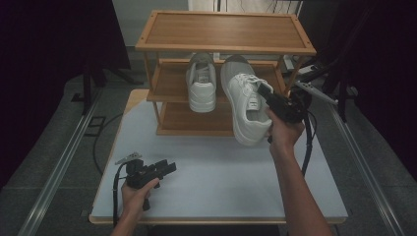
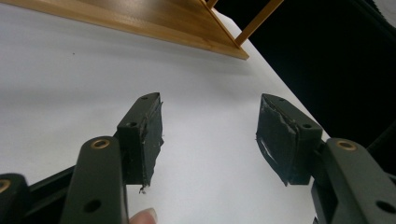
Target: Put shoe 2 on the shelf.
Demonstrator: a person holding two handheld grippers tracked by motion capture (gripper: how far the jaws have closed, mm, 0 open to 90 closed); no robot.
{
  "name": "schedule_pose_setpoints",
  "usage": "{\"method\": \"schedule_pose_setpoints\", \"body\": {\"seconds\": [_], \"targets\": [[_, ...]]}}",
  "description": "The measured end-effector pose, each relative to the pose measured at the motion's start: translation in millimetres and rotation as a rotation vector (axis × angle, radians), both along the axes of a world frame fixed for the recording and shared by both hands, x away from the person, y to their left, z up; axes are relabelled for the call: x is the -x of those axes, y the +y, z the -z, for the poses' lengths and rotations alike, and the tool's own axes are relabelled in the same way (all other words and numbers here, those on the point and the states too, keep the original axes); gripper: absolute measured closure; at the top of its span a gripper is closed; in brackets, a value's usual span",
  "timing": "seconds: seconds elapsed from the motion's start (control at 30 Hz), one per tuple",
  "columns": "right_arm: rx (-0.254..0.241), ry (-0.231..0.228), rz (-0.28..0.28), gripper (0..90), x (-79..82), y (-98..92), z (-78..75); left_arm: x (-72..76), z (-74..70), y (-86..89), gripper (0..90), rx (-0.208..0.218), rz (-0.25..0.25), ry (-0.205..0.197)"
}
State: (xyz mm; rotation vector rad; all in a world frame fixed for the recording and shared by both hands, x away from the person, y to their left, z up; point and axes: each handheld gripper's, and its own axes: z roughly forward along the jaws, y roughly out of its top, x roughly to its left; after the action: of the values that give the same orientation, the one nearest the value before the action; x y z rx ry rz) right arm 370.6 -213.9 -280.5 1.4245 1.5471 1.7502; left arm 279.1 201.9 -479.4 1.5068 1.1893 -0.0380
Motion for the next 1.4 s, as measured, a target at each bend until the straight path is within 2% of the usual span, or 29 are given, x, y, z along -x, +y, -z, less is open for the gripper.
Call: {"method": "schedule_pose_setpoints", "body": {"seconds": [0.37, 0.67, 0.83, 1.2, 1.4], "targets": [[-0.004, 0.027, 0.079, 82.6, -39.7, 19.7, -10.7, 0.9, -2.1, 7.8, 40.6, 0.023, -0.008, -0.010], [-0.028, 0.071, 0.130, 82.1, -62.4, 28.1, -3.2, 0.8, -1.5, 8.4, 40.8, 0.024, -0.008, -0.011], [-0.041, 0.076, 0.144, 81.8, -71.6, 32.7, -1.4, 0.1, -0.7, 9.9, 40.8, 0.026, -0.010, -0.009], [-0.028, 0.085, 0.162, 81.0, -83.4, 42.8, 3.8, 0.4, -0.2, 10.3, 40.8, 0.033, -0.016, -0.014], [-0.043, 0.090, 0.176, 80.0, -89.4, 47.9, 5.4, 0.4, -0.5, 12.2, 40.8, 0.036, -0.015, -0.014]]}}
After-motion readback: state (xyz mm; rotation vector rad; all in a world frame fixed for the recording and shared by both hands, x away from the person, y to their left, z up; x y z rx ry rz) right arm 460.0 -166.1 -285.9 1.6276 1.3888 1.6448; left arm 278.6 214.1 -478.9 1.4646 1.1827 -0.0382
